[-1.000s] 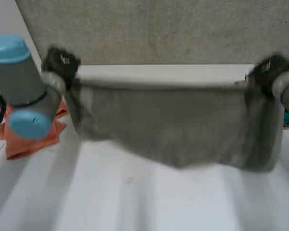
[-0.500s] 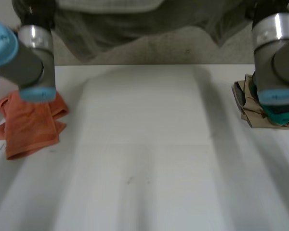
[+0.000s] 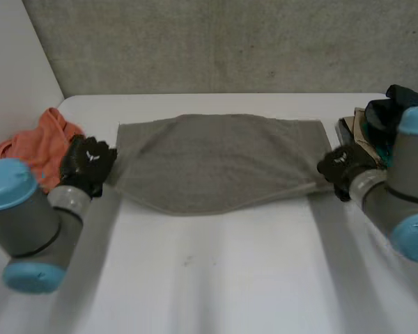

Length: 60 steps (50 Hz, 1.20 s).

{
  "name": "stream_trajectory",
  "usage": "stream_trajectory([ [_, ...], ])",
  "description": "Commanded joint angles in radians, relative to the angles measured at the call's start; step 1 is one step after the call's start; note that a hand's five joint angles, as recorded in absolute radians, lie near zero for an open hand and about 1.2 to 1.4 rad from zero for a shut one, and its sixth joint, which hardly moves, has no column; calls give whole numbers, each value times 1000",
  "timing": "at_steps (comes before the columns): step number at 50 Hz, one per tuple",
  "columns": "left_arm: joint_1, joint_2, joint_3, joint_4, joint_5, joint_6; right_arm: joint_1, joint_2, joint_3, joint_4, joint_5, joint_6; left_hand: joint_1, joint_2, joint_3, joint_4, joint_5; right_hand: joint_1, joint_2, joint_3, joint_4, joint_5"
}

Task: Fold the laundry.

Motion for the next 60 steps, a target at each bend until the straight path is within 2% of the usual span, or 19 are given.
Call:
stream_trajectory([
  [1, 30, 288, -198, -387, -2, 144, -86, -233, 198, 363, -20, -126, 266, 199, 202, 196, 233, 285, 229, 207, 200, 237],
  [5, 42, 365, -247, -599, 1, 213, -149, -332, 347, 426, -15, -310, 266, 199, 202, 196, 233, 285, 229, 207, 200, 237],
  [8, 33, 377, -267, -678, 7, 233, -169, -349, 407, 421, -15, -379, 266, 199, 202, 196, 233, 285, 229, 207, 200, 237],
  [11, 30, 371, -261, -683, 22, 235, -173, -348, 412, 403, -15, -370, 266, 199, 202, 196, 233, 285, 229, 207, 200, 237],
  [15, 24, 313, -198, -642, 31, 227, -163, -325, 360, 292, -28, -316, 266, 199, 202, 196, 233, 285, 229, 207, 200, 237],
  [19, -30, 192, -80, -576, 25, 207, -158, -241, 279, 131, -23, -241, 266, 199, 202, 196, 233, 285, 229, 207, 200, 237],
  [23, -71, 92, 46, -470, 1, 134, -135, -161, 216, -17, -28, -190, 266, 199, 202, 196, 233, 285, 229, 207, 200, 237],
  [27, -81, -19, 161, -357, -76, 55, -100, -51, 154, -167, -23, -180, 266, 199, 202, 196, 233, 285, 229, 207, 200, 237],
  [28, -85, -60, 205, -320, -117, 40, -92, -31, 141, -193, -23, -180, 266, 199, 202, 196, 233, 285, 229, 207, 200, 237],
  [35, -102, -259, 395, -246, -243, 43, -51, 130, 0, -390, -14, -189, 266, 199, 202, 196, 233, 285, 229, 207, 200, 237],
  [43, -113, -414, 582, -196, -274, 46, -35, 288, -175, -488, -6, -192, 266, 199, 202, 196, 233, 285, 229, 207, 200, 237],
  [50, -128, -476, 647, -124, -297, 94, -18, 367, -255, -504, 25, -192, 266, 199, 202, 196, 233, 285, 229, 207, 200, 237],
  [51, -140, -479, 644, -107, -297, 104, -11, 374, -257, -504, 29, -192, 118, 51, 54, 48, 85, -359, -415, -437, -445, -407],
  [52, -145, -479, 641, -97, -297, 109, -8, 378, -255, -504, 32, -190, -169, -235, -232, -238, -201, -729, -785, -807, -814, -777],
  [53, -153, -480, 638, -88, -297, 114, -5, 376, -252, -504, 37, -190, -477, -543, -540, -546, -509, -937, -993, -1015, -1022, -985],
  [55, -177, -477, 630, -71, -302, 123, 3, 367, -248, -496, 63, -178, -956, -1023, -1020, -1026, -989, -937, -993, -1015, -1022, -985],
  [60, -222, -454, 587, -65, -297, 131, 3, 270, -167, -485, 95, -102, -956, -1023, -1020, -1026, -989, -937, -993, -1015, -1022, -985],
])
